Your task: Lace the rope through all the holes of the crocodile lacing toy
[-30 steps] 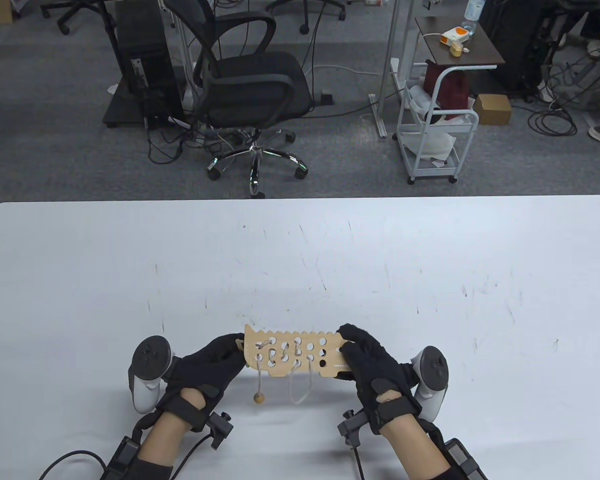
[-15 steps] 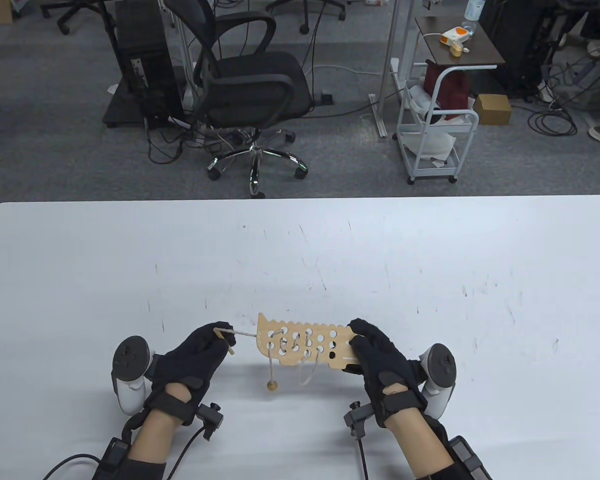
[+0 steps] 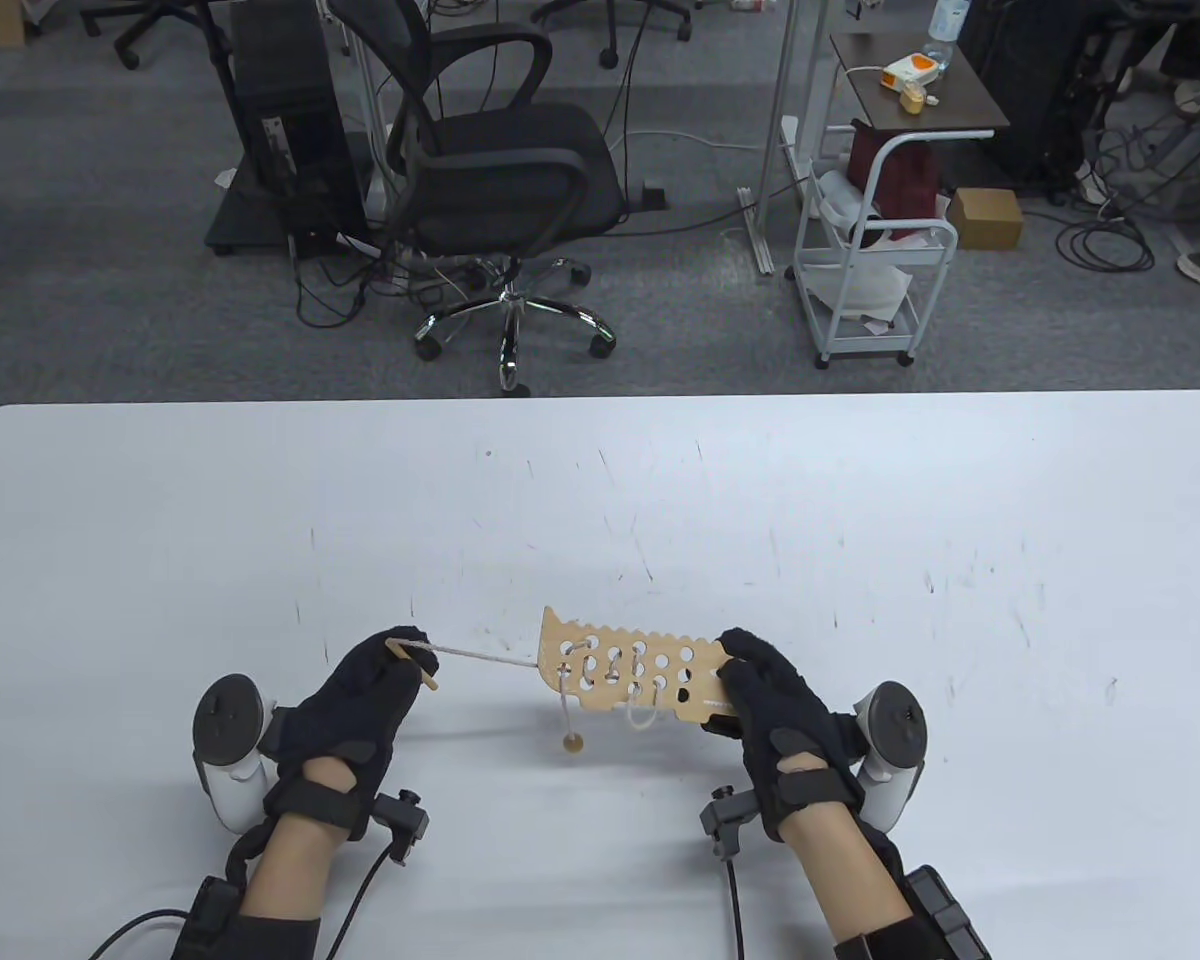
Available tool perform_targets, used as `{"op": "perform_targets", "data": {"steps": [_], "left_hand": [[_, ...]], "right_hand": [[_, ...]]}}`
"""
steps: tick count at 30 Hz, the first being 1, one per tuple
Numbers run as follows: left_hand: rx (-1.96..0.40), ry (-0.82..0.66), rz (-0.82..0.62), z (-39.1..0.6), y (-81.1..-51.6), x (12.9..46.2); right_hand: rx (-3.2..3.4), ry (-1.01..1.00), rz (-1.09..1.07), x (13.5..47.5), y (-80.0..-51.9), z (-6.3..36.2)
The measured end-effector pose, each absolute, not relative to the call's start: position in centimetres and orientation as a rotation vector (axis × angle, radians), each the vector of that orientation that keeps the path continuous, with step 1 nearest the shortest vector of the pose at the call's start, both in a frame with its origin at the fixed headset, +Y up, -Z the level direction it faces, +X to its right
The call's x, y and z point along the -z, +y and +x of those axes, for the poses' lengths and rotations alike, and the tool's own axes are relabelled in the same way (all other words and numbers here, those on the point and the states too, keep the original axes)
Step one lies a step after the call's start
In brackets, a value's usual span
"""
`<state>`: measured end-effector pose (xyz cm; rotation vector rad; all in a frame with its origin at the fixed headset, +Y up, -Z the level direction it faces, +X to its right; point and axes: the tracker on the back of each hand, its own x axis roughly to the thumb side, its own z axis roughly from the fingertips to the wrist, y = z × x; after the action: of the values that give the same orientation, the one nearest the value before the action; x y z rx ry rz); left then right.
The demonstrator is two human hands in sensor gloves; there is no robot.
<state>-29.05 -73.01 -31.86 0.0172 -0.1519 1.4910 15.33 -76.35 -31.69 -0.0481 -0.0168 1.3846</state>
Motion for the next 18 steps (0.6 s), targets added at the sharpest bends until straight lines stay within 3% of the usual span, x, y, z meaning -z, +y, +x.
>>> {"op": "perform_targets", "data": {"steps": [18], "left_hand": [[-1.584,-0.050,0.131,-32.1,-72.9,31.9]], "right_hand": [[-1.415,-0.078,-0.145,32.4,-77.4,17.5]]}}
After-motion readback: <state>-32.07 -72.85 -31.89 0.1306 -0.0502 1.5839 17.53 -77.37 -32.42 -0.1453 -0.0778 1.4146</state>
